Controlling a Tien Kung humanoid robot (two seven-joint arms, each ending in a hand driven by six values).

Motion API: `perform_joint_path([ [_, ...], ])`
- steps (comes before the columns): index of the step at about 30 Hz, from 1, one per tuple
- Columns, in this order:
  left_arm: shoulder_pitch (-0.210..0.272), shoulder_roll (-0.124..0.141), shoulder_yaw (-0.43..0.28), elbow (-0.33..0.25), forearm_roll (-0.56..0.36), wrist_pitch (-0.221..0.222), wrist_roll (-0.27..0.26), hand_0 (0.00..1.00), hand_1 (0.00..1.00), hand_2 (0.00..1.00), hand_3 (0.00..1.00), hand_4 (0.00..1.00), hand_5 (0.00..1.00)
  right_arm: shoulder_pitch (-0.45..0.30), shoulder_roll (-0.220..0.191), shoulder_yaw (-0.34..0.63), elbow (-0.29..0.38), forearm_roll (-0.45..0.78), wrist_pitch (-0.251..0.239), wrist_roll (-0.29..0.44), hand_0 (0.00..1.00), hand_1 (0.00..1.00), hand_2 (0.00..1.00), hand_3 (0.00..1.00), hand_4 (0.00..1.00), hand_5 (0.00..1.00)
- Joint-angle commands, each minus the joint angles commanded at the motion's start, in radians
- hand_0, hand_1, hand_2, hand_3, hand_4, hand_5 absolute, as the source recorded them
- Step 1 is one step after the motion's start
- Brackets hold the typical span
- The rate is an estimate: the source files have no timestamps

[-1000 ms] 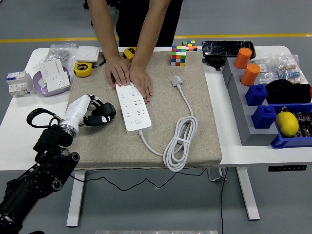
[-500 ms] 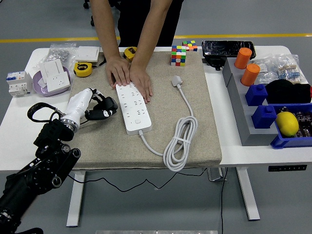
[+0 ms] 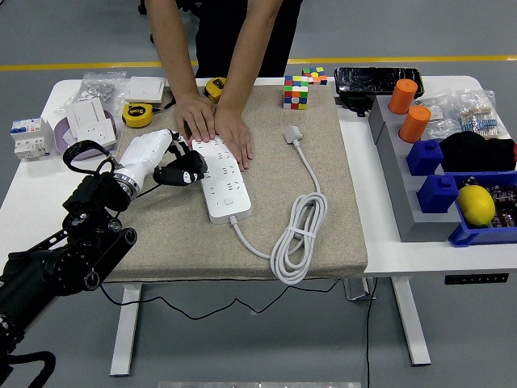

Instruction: Pick up the plug,place it near the board,insert it into the board,press the button

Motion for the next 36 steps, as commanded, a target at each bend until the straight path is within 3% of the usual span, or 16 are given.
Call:
perform_joint_path([
  [17, -0.014, -0.001, 0.023, 0.003, 0.021, -0.021, 0.011, 0.74, 0.603, 0.404, 0.386, 0.393, 0.005, 0.005, -0.001, 0.001, 0.0, 0.003, -0.001, 0.001, 0.619, 0.582, 0.614, 0.536, 0.884, 0.588],
  [36, -0.021, -0.002, 0.052, 0.014, 0.019, -0.024, 0.008, 0.738, 0.613, 0.414, 0.396, 0.415, 0.002, 0.005, -0.003, 0.004, 0.0, 0.0, 0.0, 0.0, 0.619, 0.582, 0.615, 0.536, 0.884, 0.588],
])
